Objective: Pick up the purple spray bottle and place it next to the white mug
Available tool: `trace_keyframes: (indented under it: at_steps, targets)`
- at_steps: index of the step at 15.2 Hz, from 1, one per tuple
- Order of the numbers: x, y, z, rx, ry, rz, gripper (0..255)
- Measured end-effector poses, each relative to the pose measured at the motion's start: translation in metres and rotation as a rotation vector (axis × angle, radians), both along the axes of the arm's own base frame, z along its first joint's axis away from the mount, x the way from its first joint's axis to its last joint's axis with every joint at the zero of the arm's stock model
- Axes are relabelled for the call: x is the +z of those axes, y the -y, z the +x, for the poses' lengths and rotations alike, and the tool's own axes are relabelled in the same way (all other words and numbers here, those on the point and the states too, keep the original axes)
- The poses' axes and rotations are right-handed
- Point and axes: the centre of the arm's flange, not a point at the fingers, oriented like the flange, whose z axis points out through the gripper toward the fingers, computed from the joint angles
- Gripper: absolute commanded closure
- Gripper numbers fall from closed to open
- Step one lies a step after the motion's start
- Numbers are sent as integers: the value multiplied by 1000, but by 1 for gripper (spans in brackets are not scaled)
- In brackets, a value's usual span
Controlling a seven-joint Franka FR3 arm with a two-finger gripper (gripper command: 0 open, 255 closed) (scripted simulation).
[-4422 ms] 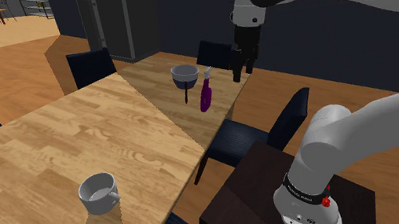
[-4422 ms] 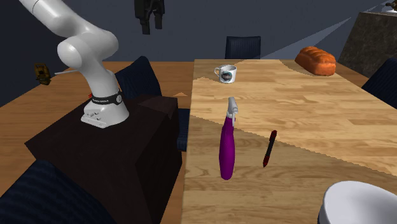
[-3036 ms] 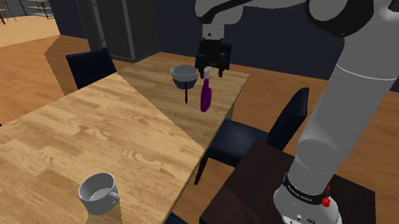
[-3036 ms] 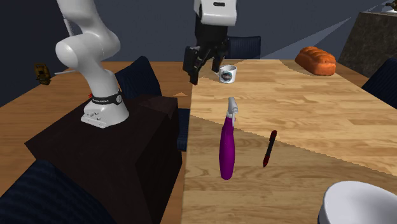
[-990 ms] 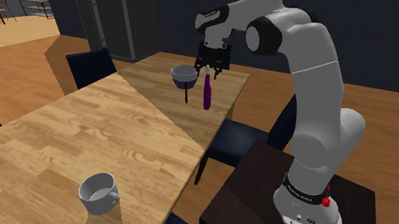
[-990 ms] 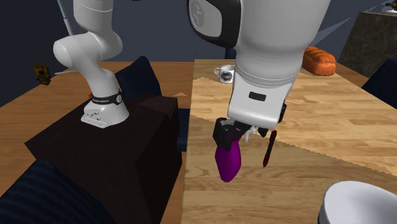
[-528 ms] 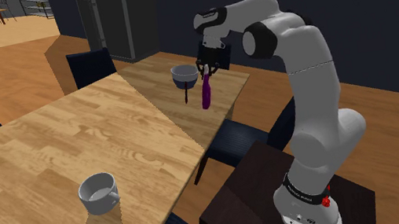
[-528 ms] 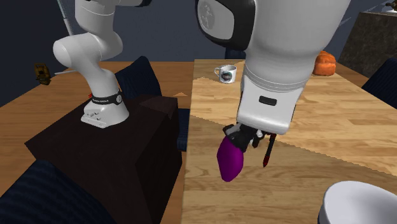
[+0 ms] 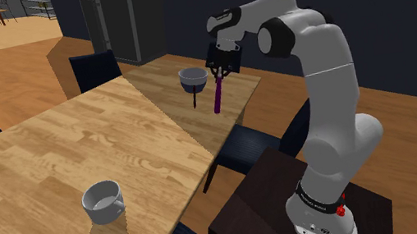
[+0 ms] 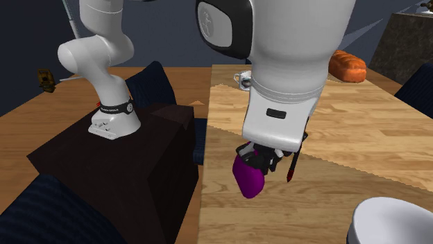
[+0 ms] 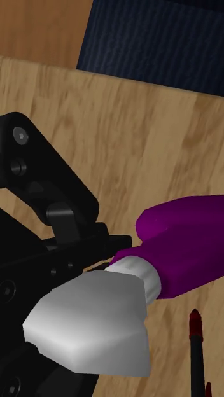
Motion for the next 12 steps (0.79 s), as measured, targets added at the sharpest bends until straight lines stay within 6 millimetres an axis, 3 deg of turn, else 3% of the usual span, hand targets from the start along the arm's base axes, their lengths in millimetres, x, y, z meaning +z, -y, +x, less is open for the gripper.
trace_keyframes:
  at_steps: [8,12]
  targets:
    - [1,-13,-3,19,-122,85,255]
    - [19,-15,-4,22,-135,96,255]
